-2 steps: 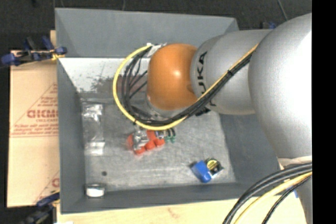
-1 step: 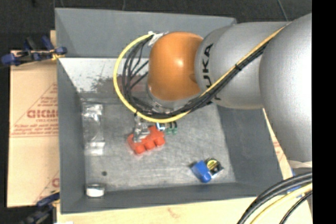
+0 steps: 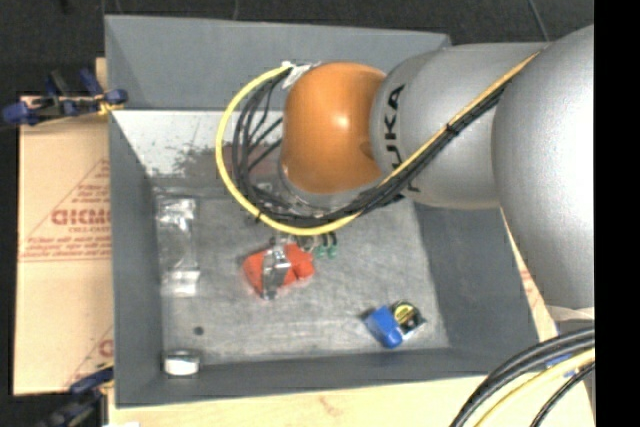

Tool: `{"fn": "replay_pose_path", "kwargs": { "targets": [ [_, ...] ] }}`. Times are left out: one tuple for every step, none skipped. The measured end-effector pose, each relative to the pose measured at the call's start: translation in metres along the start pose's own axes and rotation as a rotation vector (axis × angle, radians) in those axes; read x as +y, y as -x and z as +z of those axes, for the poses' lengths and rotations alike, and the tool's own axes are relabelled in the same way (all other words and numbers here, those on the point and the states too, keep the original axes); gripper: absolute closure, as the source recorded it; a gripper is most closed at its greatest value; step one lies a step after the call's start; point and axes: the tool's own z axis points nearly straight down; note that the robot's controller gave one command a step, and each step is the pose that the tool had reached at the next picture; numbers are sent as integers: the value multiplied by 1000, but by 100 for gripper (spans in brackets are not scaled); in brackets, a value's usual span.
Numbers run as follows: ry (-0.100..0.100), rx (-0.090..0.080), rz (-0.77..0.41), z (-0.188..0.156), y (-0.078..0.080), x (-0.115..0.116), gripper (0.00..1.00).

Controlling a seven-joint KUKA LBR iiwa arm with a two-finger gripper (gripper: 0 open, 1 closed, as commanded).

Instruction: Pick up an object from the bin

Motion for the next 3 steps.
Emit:
{"fn": "replay_pose_path", "kwargs": {
  "targets": [
    [1,-4,-340,71,24,-48,0],
    [1,-13,-336,68,26,-47,100],
    [-4,-9,-429,-77,23,-60,100]
  ]
}}
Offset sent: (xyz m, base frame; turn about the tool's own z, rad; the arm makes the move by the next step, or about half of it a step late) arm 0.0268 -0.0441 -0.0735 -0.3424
